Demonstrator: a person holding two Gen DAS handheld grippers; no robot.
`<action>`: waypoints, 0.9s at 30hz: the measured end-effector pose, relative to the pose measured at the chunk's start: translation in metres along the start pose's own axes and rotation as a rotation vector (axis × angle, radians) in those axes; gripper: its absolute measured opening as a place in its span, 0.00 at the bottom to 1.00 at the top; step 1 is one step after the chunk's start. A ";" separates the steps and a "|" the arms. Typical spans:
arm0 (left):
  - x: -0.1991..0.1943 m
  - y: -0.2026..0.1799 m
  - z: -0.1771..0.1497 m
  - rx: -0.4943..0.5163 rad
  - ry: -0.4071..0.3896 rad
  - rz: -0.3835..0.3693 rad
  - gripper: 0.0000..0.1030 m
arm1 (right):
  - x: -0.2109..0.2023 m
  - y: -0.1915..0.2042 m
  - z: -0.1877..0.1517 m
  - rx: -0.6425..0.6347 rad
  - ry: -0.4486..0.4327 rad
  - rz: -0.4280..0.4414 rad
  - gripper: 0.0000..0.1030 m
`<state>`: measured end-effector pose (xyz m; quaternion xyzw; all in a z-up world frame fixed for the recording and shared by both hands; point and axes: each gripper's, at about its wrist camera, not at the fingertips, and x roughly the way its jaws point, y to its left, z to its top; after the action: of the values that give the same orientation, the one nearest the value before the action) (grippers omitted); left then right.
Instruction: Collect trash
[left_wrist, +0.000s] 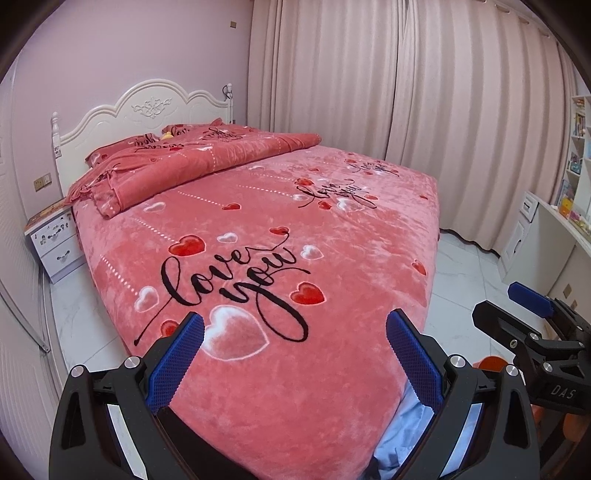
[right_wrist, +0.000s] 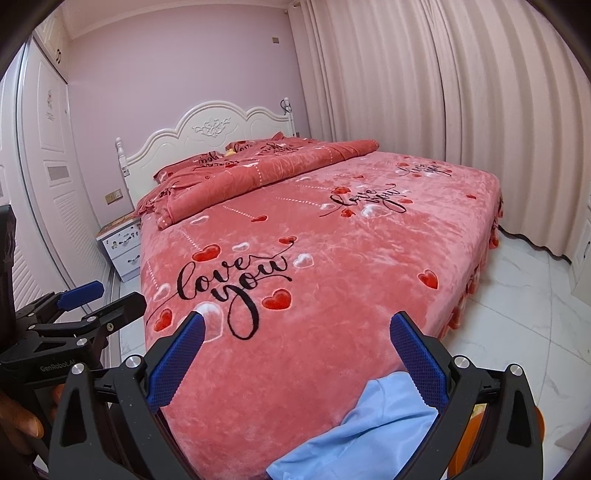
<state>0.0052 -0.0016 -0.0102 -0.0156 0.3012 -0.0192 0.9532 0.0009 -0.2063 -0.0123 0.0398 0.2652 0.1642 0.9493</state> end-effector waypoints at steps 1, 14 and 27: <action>0.001 -0.001 -0.001 0.001 0.002 -0.001 0.94 | 0.001 0.000 -0.001 0.001 0.003 0.001 0.95; 0.004 -0.005 -0.001 0.018 0.019 -0.013 0.94 | 0.005 -0.002 -0.002 0.008 0.019 0.008 0.95; 0.004 -0.007 -0.001 0.021 0.022 -0.011 0.94 | 0.005 -0.002 -0.001 0.007 0.020 0.009 0.95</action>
<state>0.0074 -0.0085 -0.0134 -0.0071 0.3116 -0.0275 0.9498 0.0053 -0.2070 -0.0161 0.0429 0.2751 0.1680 0.9457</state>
